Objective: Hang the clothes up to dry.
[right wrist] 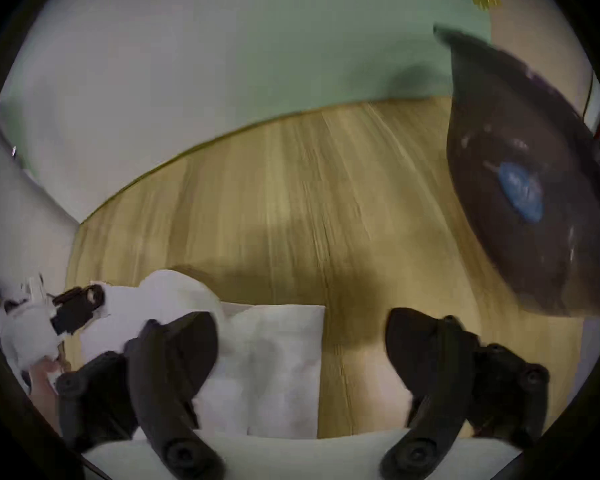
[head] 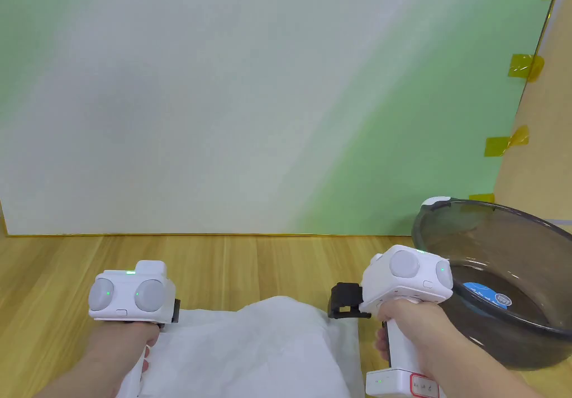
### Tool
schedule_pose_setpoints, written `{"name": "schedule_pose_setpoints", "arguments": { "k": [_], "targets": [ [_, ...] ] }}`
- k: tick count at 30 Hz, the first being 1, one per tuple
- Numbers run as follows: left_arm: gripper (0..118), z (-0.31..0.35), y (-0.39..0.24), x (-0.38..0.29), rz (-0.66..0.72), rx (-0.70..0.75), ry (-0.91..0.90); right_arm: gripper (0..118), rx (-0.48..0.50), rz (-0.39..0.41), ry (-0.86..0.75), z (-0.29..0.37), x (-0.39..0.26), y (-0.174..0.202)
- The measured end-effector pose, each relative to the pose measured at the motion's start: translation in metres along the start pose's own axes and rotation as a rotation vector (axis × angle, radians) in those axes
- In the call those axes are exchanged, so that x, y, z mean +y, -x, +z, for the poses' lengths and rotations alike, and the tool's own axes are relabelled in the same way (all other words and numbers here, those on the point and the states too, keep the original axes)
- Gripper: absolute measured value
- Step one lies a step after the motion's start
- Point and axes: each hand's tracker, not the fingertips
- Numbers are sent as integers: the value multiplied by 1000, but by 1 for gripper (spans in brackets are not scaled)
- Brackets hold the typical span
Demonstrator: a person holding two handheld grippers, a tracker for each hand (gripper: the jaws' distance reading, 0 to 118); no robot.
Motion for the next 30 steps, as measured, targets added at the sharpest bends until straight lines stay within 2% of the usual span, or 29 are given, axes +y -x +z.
{"name": "schedule_pose_setpoints", "arguments": {
  "k": [1,3,5,7,8,9,10,11,12,14,16,18,21,24,28,30],
  "targets": [
    [3,0,0,0,0,-2,-1,78,13,-19,-8,-3,0,0],
    [3,1,1,-1,1,-6,-1,74,-7,-13,7,-13,3,5],
    [3,1,1,-2,-5,-8,-2,72,-28,54,46,-19,-3,10],
    [3,0,1,-1,-14,-7,-4,59,-77,116,13,-18,-5,19],
    [3,0,0,-1,-17,-7,-5,45,-95,114,-3,-17,-7,21],
    [3,0,0,-1,-18,-7,-6,5,-118,116,-19,-16,-8,22],
    [3,0,1,-2,-17,-10,-8,5,-110,110,-28,-13,-9,20],
    [3,0,0,-2,-16,-23,-7,5,-11,55,-14,-14,-9,16],
    [3,1,0,-2,-12,-30,-7,5,-35,-3,-10,-14,-11,15],
    [3,1,-1,-3,-13,-32,-15,5,-55,100,-46,-11,-17,17],
    [3,-1,5,-4,20,-108,-22,5,-61,80,-68,-12,-18,17],
    [3,2,12,-2,80,-120,-33,5,2,39,-154,0,-19,14],
    [3,28,25,4,116,-135,-148,5,32,122,-229,33,-16,17],
    [3,79,31,17,114,-215,-277,5,116,152,-354,84,-10,20],
    [3,161,36,40,67,-236,-469,5,123,276,-528,166,-6,36],
    [3,210,42,53,60,-242,-578,5,136,295,-649,216,-4,41]
  ]
}}
